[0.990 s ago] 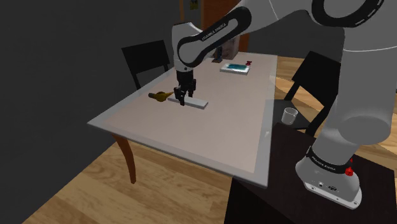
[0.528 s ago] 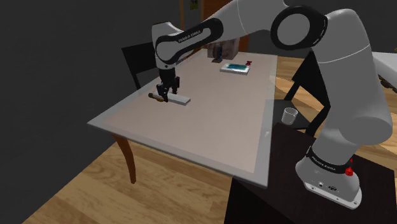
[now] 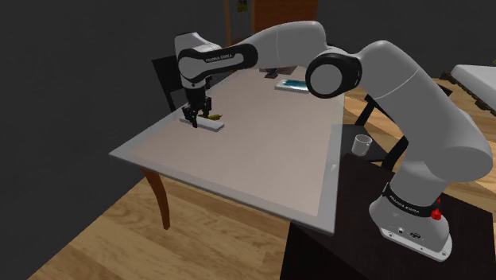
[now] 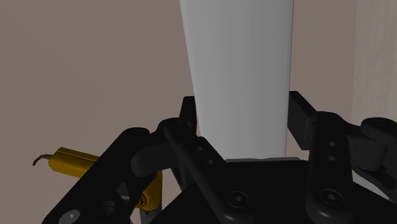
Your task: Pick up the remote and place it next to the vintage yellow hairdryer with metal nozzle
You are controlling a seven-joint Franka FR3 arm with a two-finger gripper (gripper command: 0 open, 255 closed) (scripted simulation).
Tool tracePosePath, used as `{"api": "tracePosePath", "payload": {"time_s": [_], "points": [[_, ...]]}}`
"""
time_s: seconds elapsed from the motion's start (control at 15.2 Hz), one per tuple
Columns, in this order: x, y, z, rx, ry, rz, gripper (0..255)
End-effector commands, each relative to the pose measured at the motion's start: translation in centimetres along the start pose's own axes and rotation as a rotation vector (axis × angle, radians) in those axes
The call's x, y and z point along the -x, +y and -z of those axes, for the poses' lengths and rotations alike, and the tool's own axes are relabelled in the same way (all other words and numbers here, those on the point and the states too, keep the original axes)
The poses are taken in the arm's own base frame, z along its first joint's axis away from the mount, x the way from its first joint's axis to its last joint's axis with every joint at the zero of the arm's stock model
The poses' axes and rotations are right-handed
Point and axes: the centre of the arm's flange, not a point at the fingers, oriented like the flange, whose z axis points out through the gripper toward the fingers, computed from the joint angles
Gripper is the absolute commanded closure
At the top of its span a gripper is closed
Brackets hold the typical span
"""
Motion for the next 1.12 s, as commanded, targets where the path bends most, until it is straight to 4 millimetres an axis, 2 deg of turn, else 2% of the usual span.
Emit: {"api": "tracePosePath", "payload": {"time_s": [0.0,1.06], "points": [[-0.1,0.0,-1.1,0.000,0.001,0.000,255],[-0.1,0.1,-9.6,0.000,0.001,0.000,255]]}}
